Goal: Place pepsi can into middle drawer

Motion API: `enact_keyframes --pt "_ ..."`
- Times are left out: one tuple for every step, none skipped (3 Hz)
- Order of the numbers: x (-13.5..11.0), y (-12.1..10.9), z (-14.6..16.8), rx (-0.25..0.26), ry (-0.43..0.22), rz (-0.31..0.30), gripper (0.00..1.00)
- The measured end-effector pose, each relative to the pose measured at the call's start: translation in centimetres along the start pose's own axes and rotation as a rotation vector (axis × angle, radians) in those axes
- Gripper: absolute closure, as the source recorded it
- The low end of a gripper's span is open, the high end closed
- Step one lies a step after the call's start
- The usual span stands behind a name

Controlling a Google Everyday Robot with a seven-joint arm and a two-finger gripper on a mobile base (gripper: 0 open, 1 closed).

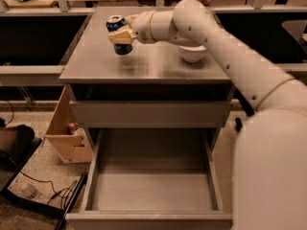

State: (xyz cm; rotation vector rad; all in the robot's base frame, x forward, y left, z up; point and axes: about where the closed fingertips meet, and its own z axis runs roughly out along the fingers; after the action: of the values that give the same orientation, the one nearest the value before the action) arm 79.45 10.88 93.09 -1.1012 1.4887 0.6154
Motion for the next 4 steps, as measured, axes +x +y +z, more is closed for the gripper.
enact_keyframes --pt "-2.4 2.8 -6.1 0.045 0.066 -0.024 1.00" --pt "-3.4 6.6 -11.3 0.088 0.106 -0.025 1.00" --pt "0.3 10.8 -14.2 0.102 0.131 0.022 1.00" --pt "7.3 15.4 -14.4 0.069 0.150 0.079 1.00"
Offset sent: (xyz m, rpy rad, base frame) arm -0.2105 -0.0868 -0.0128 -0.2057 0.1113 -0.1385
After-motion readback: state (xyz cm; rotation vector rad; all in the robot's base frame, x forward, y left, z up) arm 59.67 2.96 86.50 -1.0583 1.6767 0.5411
